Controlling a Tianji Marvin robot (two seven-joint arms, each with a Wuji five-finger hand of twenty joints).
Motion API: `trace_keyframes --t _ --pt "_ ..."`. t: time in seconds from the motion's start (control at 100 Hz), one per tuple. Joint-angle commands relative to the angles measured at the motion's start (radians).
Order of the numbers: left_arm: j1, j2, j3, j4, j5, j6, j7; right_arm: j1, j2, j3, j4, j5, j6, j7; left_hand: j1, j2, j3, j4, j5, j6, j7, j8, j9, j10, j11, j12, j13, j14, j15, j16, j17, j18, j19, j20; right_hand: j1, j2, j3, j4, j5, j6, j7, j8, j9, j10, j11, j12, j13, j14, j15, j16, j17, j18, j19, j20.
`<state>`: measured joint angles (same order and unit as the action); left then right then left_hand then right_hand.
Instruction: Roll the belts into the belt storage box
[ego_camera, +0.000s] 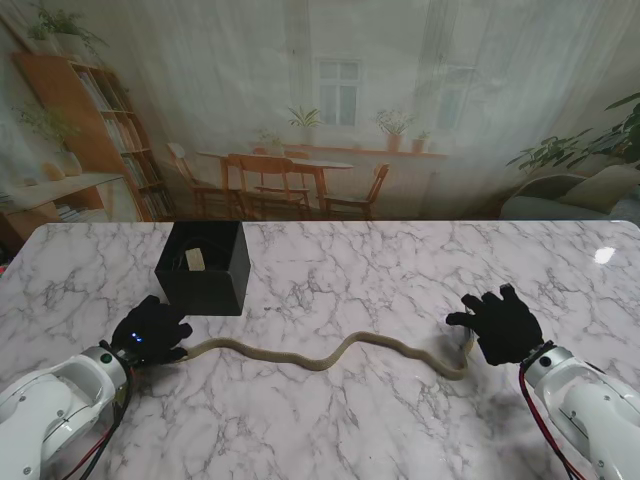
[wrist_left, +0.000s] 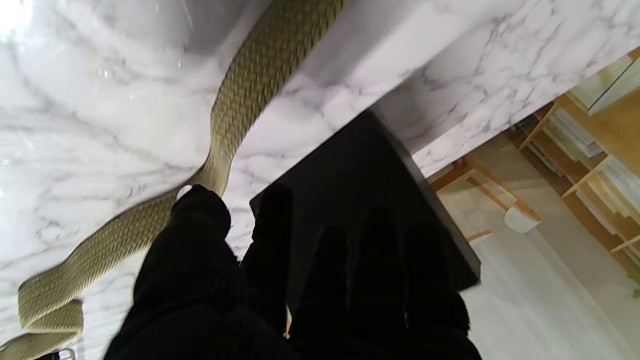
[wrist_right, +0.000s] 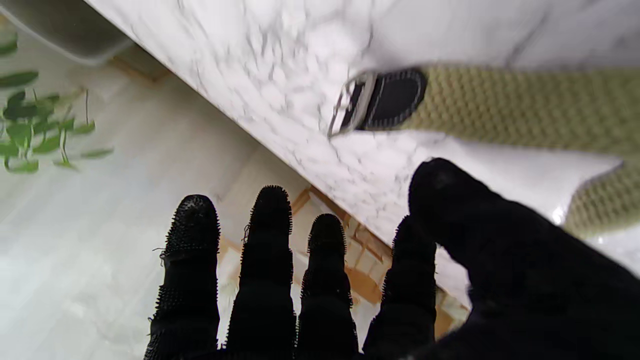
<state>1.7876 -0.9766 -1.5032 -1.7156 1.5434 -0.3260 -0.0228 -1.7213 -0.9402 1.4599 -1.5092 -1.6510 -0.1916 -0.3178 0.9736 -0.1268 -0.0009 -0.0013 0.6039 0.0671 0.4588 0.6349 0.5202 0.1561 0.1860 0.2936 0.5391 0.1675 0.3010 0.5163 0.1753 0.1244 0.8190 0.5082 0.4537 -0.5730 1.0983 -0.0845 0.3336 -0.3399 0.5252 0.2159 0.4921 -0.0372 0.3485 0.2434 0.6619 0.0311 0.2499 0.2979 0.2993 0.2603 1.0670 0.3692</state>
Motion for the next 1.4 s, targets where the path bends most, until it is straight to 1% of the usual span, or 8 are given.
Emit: trace_keyframes --t 0.0,0.22,0.38,0.56,0.8,1.02,1.11,1.39 --pt "-0.002 -0.006 0.004 -0.032 0.019 -0.009 0.007 0.016 0.002 -0.014 0.029 -0.036 0.008 0.003 -0.012 0.04 -0.009 -0.015 0.021 0.002 -0.015 0.008 -0.046 0.028 -0.027 -0.012 -0.014 0.025 -0.023 -0.012 -0.014 0.028 -0.022 -0.007 0.012 -0.039 0.035 0.004 -0.004 -0.036 0.032 0.006 -0.031 -0.028 -0.025 -0.02 -0.037 0.004 -0.036 -0.034 -0.021 -0.007 -0.018 -0.013" --pt "-0.04 -0.007 0.035 -0.048 -0.011 -0.048 0.013 0.081 0.012 -0.085 0.113 -0.025 0.024 0.017 -0.017 0.043 -0.01 -0.015 0.026 -0.001 -0.02 0.019 -0.051 0.026 -0.028 -0.013 -0.017 0.023 -0.023 -0.014 -0.017 0.027 -0.028 -0.008 -0.07 -0.061 -0.044 -0.023 0.273 -0.039 0.165 0.112 0.056 -0.141 -0.051 -0.042 -0.054 -0.033 -0.027 -0.078 -0.053 -0.001 -0.039 -0.035" --pt "-0.054 -0.007 0.053 -0.046 -0.023 -0.056 0.013 0.119 0.017 -0.129 0.167 0.0 0.024 -0.017 -0.016 0.043 -0.009 -0.015 0.03 0.001 -0.019 0.025 -0.053 0.026 -0.027 -0.013 -0.02 0.024 -0.024 -0.014 -0.017 0.027 -0.028 -0.007 -0.004 -0.108 -0.091 -0.155 0.369 -0.111 0.419 0.01 0.266 -0.178 -0.014 -0.022 -0.018 -0.069 -0.019 -0.098 -0.07 0.006 -0.046 -0.074" --pt "-0.052 -0.007 0.054 -0.043 -0.025 -0.058 0.022 0.14 0.012 -0.149 0.204 0.054 0.027 -0.062 -0.018 0.044 -0.01 -0.015 0.031 0.0 -0.019 0.028 -0.055 0.028 -0.027 -0.013 -0.023 0.024 -0.024 -0.015 -0.019 0.027 -0.03 -0.007 0.026 -0.074 -0.073 -0.158 0.434 -0.089 0.457 0.047 0.677 -0.117 0.11 0.086 0.136 -0.134 0.03 -0.069 -0.015 -0.011 -0.039 -0.079" --pt "-0.05 -0.006 0.053 -0.041 -0.024 -0.063 0.033 0.143 0.0 -0.152 0.221 0.107 0.032 -0.064 -0.017 0.044 -0.009 -0.015 0.034 0.0 -0.019 0.029 -0.057 0.028 -0.028 -0.013 -0.025 0.025 -0.024 -0.016 -0.02 0.026 -0.032 -0.006 0.029 0.014 -0.067 -0.142 0.345 0.077 0.3 -0.108 0.954 -0.08 0.292 0.245 0.473 -0.134 0.226 0.098 0.179 -0.032 0.096 -0.032" --pt "-0.051 -0.006 0.053 -0.043 -0.024 -0.071 0.041 0.106 -0.038 -0.137 0.193 0.237 0.084 0.012 -0.017 0.045 -0.009 -0.015 0.033 -0.001 -0.02 0.03 -0.056 0.028 -0.028 -0.012 -0.024 0.025 -0.023 -0.016 -0.02 0.026 -0.032 -0.006 0.011 0.126 -0.078 -0.015 0.263 0.281 0.126 -0.005 0.97 0.029 0.554 0.279 0.651 -0.011 0.382 0.204 0.301 -0.017 0.228 0.025" --pt "-0.053 -0.006 0.054 -0.042 -0.023 -0.074 0.042 0.071 -0.057 -0.13 0.151 0.298 0.114 0.065 -0.018 0.045 -0.01 -0.015 0.035 -0.001 -0.019 0.03 -0.053 0.028 -0.027 -0.012 -0.023 0.025 -0.023 -0.016 -0.019 0.028 -0.033 -0.006 -0.027 0.159 -0.126 -0.008 0.244 0.338 0.102 0.0 0.97 0.061 0.422 0.188 0.626 0.021 0.355 0.192 0.279 0.008 0.231 0.025" --pt "-0.082 -0.006 0.086 -0.028 -0.043 -0.072 0.014 0.022 -0.082 -0.123 0.051 0.37 0.185 0.154 -0.021 0.047 -0.011 -0.015 0.035 -0.002 -0.021 0.029 -0.052 0.027 -0.029 -0.013 -0.022 0.025 -0.023 -0.016 -0.018 0.027 -0.034 -0.005 0.136 0.133 -0.064 -0.005 0.251 0.278 0.097 0.004 0.97 0.053 0.498 0.254 0.653 0.043 0.451 0.232 0.293 0.021 0.251 0.029"
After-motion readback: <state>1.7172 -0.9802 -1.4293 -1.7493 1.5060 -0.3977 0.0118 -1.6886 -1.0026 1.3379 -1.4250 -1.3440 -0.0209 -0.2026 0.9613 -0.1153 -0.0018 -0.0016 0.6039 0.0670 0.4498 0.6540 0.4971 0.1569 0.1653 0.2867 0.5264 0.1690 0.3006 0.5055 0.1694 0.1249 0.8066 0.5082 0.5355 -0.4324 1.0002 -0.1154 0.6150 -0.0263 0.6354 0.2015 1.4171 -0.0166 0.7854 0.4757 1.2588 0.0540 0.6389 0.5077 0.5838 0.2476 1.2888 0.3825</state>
